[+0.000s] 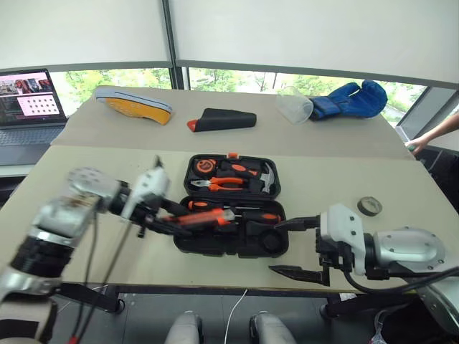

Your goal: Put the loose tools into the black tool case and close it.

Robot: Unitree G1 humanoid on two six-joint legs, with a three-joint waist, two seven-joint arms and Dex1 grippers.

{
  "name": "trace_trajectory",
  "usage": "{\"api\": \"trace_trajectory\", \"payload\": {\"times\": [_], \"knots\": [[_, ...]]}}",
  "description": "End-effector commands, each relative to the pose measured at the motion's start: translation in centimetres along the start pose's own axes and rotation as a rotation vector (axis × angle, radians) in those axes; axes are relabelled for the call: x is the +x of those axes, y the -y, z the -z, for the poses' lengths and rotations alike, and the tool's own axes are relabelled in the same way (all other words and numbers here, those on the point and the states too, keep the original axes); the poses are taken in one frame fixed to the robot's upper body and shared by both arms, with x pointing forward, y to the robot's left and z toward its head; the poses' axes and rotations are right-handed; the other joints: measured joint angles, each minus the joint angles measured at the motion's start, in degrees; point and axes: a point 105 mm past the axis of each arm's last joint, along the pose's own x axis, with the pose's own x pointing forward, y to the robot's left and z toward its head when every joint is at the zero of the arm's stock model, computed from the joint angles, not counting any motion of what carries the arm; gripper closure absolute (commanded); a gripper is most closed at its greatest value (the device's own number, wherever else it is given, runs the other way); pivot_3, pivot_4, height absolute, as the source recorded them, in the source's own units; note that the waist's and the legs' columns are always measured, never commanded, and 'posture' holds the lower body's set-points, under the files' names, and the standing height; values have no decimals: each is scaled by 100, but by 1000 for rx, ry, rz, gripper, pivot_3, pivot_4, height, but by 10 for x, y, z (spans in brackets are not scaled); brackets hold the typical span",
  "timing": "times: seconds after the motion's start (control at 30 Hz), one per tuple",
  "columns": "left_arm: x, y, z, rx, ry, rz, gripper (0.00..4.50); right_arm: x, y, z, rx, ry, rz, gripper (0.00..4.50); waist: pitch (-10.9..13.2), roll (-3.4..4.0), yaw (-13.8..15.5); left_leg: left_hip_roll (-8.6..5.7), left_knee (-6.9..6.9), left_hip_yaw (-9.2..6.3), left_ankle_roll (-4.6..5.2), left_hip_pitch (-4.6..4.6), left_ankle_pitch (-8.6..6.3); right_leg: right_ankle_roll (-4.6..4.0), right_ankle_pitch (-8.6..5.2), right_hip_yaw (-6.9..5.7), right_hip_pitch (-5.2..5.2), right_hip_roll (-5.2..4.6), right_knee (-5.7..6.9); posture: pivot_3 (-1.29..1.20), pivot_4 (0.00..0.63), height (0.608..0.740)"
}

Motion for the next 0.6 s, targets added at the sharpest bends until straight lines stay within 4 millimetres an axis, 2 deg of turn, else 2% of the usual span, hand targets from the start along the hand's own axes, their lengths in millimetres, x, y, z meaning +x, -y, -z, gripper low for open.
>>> {"api": "trace_trajectory", "payload": {"times": [0.03, 0.1, 0.27, 0.43, 0.57, 0.6], "knots": [[16, -10, -2, 106, -73, 23, 2794, -1, -1, -10, -77, 11, 30, 0, 0, 0, -13, 4, 5, -1, 0, 1, 1, 1, 3, 0, 0, 4, 2, 0, 150, 734], [30, -6, 2, 81, -97, 64, 2794, -1, 0, -10, -79, 11, 56, 0, 0, 0, -31, 4, 8, -4, 1, 5, 2, 2, 5, 1, 3, 6, 4, 0, 150, 734], [41, -7, 1, 74, -120, 80, 2794, -1, 0, -8, -75, 6, 87, 0, 0, 1, -59, 1, 8, -5, 1, 9, 2, 4, 5, 4, 12, 4, 2, 0, 150, 734], [43, -14, 7, 47, -175, 76, 2794, 0, 1, -9, -75, 11, 108, 0, -1, 1, -40, -3, 14, -10, 2, 20, 2, 9, 5, 4, 33, 2, -2, 0, 150, 734], [37, -18, 1, 4, -158, 67, 2794, 1, 1, -7, -73, 9, 116, 0, -1, 1, -54, -2, 17, -11, 1, 32, 2, 10, 5, 4, 43, 3, 0, 0, 150, 734], [35, -18, 0, -6, -157, 71, 2296, 1, 2, -7, -73, 8, 117, 0, -1, 1, -57, -2, 17, -11, 2, 34, 2, 10, 5, 4, 43, 3, 1, 0, 150, 734]]}}
